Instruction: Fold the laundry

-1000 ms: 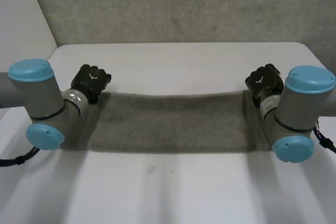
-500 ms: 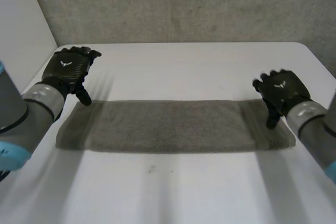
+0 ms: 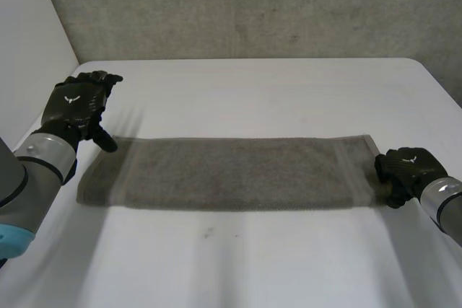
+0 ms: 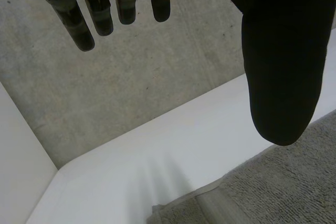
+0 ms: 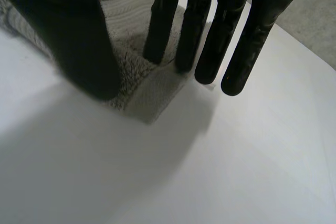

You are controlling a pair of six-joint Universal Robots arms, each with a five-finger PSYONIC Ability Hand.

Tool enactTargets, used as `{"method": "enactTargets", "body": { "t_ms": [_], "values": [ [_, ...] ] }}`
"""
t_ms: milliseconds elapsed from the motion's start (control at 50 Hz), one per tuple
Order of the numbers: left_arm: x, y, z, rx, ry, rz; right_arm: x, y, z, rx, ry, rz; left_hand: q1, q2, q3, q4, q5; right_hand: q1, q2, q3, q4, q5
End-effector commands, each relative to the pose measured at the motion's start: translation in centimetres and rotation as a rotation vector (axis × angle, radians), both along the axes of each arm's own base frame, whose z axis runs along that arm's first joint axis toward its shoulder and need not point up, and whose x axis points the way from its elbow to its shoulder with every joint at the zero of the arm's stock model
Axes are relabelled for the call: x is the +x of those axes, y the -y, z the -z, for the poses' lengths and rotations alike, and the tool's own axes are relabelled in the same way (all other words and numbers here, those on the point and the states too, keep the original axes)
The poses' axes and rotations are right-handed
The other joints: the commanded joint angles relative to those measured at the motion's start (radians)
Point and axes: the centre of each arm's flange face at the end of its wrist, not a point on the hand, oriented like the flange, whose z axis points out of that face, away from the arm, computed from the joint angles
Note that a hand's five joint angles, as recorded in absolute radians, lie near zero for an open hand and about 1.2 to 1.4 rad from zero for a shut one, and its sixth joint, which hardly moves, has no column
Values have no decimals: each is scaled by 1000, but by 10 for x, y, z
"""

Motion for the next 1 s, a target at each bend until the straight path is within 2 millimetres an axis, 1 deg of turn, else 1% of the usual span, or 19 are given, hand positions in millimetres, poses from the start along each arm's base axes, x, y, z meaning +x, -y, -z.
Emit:
{"method": "enactTargets", "body": {
  "t_ms": [20, 160, 240, 320, 360, 380, 420, 440, 480, 500, 540, 560, 580, 600, 640, 660, 700, 860, 1000],
  "values": [
    [-2, -2, 2, -8, -2, 8, -10, 12, 2, -36, -34, 41, -5, 9, 8, 7, -32, 693, 581, 581, 581, 615],
    [-3, -3, 2, -6, -1, 11, -42, 31, -10, -150, -265, 168, -5, 9, 8, 7, -32, 693, 581, 581, 581, 615],
    [-4, -3, 2, -6, -1, 12, -88, 49, -31, -242, -451, 311, -5, 9, 8, 7, -32, 693, 581, 581, 581, 615],
    [-5, -4, 2, -8, -2, 16, -81, 52, -44, -307, -458, 278, -5, 9, 8, 7, -32, 693, 581, 581, 581, 615],
    [-5, -5, 3, -3, -1, 16, -40, 46, -66, -410, -352, 157, -5, 9, 8, 7, -32, 693, 581, 581, 581, 615],
    [-5, -5, 2, -5, -1, 16, -39, 46, -66, -411, -352, 156, -5, 9, 8, 7, -32, 693, 581, 581, 581, 615],
    [-5, -6, 3, -3, -1, 16, -1, 33, -84, -479, -230, 35, -5, 9, 8, 7, -32, 693, 581, 581, 581, 615],
    [-5, -6, 2, -5, -1, 16, -1, 33, -84, -479, -229, 35, -5, 9, 8, 7, -32, 693, 581, 581, 581, 615],
    [-5, -7, 1, -8, -2, 16, 49, 9, -96, -524, -135, -129, -5, 9, 8, 7, -32, 693, 581, 581, 581, 615],
    [-5, -7, 0, -12, -2, 16, 49, 9, -96, -524, -134, -129, -5, 9, 8, 7, -32, 693, 581, 581, 581, 615],
    [-5, -7, -1, -12, -2, 16, 112, -31, -100, -562, -70, -348, -5, 9, 8, 7, -32, 693, 581, 581, 581, 615],
    [-5, -7, -1, -12, -2, 16, 113, -31, -100, -563, -70, -350, -5, 9, 8, 7, -32, 693, 581, 581, 581, 615],
    [-5, -7, -2, -15, -3, 16, 141, -52, -97, -567, -40, -450, -5, 9, 8, 7, -32, 693, 581, 581, 581, 615],
    [-5, -8, -2, -17, -2, 16, 142, -52, -97, -567, -40, -451, -5, 9, 8, 7, -32, 693, 581, 581, 581, 615],
    [-5, -8, -1, -14, -1, 16, 183, -87, -81, -533, -13, -600, -5, 9, 8, 7, -32, 693, 581, 581, 581, 615],
    [-5, -9, -2, -16, -1, 16, 183, -87, -80, -533, -12, -600, -5, 9, 8, 7, -32, 693, 581, 581, 581, 615],
    [-5, -10, -1, -14, -1, 19, 209, -111, -53, -472, -6, -700, -5, 9, 8, 7, -32, 693, 581, 581, 581, 615],
    [-5, -12, 0, -12, 1, 22, 234, -154, -6, -378, -17, -833, -5, 9, 8, 7, -32, 693, 581, 581, 581, 615],
    [-7, -14, 0, -12, 1, 28, 245, -147, -19, -418, 5, -812, -5, 9, 8, 7, -32, 693, 581, 581, 581, 615]
  ]
}}
